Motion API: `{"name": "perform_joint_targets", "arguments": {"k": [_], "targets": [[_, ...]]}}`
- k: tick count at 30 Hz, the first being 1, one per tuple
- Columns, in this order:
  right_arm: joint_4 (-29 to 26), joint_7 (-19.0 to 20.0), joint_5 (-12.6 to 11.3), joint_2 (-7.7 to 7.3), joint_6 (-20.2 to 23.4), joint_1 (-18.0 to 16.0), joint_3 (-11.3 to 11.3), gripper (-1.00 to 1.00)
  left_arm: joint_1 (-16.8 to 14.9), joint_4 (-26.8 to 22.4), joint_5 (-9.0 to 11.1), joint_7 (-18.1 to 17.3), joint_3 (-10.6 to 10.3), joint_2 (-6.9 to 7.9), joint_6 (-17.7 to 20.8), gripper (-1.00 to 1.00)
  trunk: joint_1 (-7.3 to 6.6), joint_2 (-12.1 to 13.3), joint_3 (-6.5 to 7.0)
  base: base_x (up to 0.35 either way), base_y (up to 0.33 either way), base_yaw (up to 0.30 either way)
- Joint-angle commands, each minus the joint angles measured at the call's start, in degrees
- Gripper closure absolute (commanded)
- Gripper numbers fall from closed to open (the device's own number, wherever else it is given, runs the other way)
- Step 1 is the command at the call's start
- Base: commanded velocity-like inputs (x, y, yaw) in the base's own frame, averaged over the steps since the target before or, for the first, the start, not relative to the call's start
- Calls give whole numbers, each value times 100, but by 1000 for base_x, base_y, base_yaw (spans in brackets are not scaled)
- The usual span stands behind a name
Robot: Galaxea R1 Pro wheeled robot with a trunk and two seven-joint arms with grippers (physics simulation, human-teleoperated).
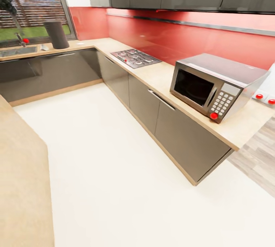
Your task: Set up a coffee station on the kitchen countertop: keep the coffee maker on the countertop, move the bottle of coffee from the kitchen shelf to the counter next to the coffee maker, place a paper coffee filter on top of the coffee maker, put the saucer next to the coffee maker with the coffee cup on the saucer, and place the electric kettle next to the coffee maker.
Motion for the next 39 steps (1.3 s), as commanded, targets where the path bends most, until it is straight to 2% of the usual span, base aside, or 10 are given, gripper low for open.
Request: {"name": "perform_joint_targets", "arguments": {"k": [1,18,28,33,36,39], "targets": [[1,7,-10,2,-21,-1,-38,-100,-3,2,24,0,11,-1,-18,-100,3,-8,-1,0,0,208],[1,7,-1,2,-21,-1,-28,-100,-2,-6,-33,-21,-28,10,-30,-100,3,-8,121,10,0,173],[1,7,4,2,-21,-1,-21,-100,0,-7,-45,-26,-43,21,-36,-100,3,-8,195,281,0,157],[-20,17,17,-33,-11,-1,-26,-100,-19,-13,-49,-26,-42,103,-28,-100,3,-8,233,332,0,126],[-199,22,29,-62,-1,-1,-25,-100,-45,-21,-52,-26,-44,180,-29,-100,3,-8,256,335,0,78],[-733,24,59,-79,3,-1,-21,-100,-181,-92,-54,-26,-46,212,-28,-100,3,-8,278,336,0,29]]}}
